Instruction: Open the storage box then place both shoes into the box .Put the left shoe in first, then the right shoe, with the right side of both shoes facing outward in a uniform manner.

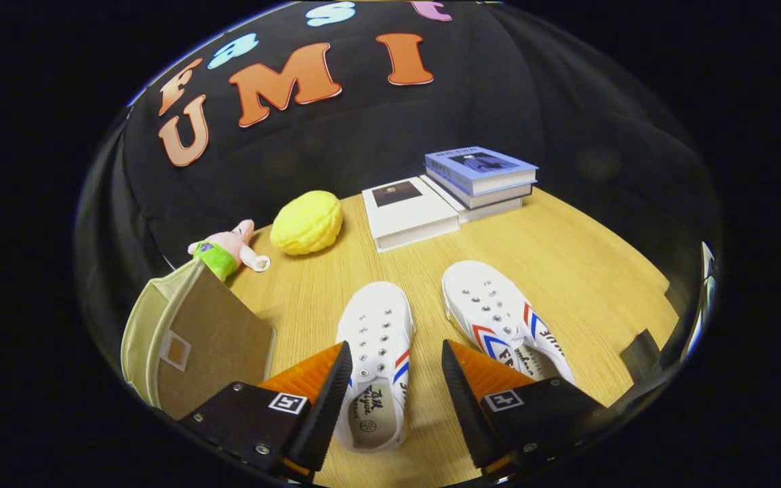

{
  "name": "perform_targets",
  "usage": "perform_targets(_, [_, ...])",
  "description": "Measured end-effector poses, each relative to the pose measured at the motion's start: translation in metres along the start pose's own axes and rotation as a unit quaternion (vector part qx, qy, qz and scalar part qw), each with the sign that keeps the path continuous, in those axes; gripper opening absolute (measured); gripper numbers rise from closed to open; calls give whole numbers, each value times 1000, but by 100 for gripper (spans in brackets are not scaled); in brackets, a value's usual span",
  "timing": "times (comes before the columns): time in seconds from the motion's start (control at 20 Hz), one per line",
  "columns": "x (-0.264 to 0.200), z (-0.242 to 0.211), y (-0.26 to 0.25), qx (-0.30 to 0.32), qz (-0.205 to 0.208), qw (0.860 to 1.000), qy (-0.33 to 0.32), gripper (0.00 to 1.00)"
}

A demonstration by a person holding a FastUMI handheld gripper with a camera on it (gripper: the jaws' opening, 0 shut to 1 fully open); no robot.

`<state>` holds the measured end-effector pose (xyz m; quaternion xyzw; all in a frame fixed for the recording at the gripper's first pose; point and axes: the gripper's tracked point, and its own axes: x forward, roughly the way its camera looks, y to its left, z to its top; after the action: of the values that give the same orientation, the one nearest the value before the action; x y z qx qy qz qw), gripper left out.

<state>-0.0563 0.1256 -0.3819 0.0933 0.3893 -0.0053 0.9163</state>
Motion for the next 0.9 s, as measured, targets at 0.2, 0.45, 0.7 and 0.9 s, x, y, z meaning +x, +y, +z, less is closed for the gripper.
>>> perform_targets(0.2, [13,-24,-5,2,-2,1000,17,61])
perform_targets(0.45, [21,-49,1,4,0,999,43,36])
perform_targets(0.7, [19,-45,6,36,1,999,29,15])
perform_targets(0.9, [7,-30,13,35,-13,999,21,0])
